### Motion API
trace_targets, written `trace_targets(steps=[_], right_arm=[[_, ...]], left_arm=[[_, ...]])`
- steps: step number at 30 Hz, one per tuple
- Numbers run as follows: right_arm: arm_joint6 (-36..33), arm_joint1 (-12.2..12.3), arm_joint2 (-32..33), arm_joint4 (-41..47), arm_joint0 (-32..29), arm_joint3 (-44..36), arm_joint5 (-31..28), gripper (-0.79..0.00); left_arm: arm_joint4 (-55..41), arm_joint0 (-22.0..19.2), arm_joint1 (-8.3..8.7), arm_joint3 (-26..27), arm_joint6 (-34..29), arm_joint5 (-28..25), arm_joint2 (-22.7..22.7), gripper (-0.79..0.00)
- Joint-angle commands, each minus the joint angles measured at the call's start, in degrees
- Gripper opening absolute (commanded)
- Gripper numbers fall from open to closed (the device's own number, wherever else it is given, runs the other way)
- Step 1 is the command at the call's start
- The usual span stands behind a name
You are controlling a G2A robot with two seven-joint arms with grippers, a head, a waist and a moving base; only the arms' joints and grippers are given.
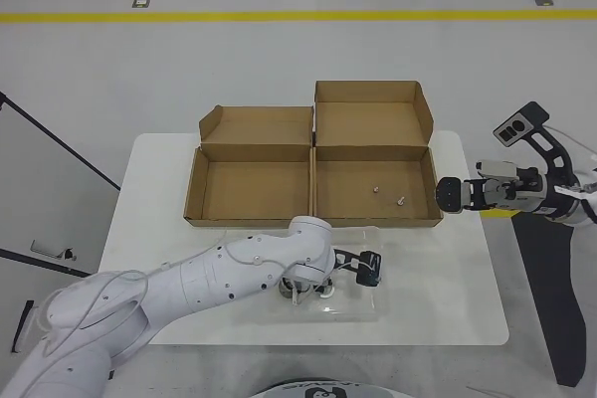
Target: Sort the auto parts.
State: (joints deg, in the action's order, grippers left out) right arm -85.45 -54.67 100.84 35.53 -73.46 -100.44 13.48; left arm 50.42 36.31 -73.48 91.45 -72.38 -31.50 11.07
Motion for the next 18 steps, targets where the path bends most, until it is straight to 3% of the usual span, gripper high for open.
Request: trace_targets(steps=[1,18], right_arm=[[0.00,0.00,0.00,0.00,0.00,0.00,0.00,0.000],[0.00,0.00,0.00,0.00,0.00,0.00,0.00,0.000]], left_arm=[[-0.13,0.11,-0.20,-0.36,-0.23,-0.17,-0.03,-0.431],[-0.06,0.50,-1.48,-3.04,-0.19,-0.21,-1.24,-0.505]])
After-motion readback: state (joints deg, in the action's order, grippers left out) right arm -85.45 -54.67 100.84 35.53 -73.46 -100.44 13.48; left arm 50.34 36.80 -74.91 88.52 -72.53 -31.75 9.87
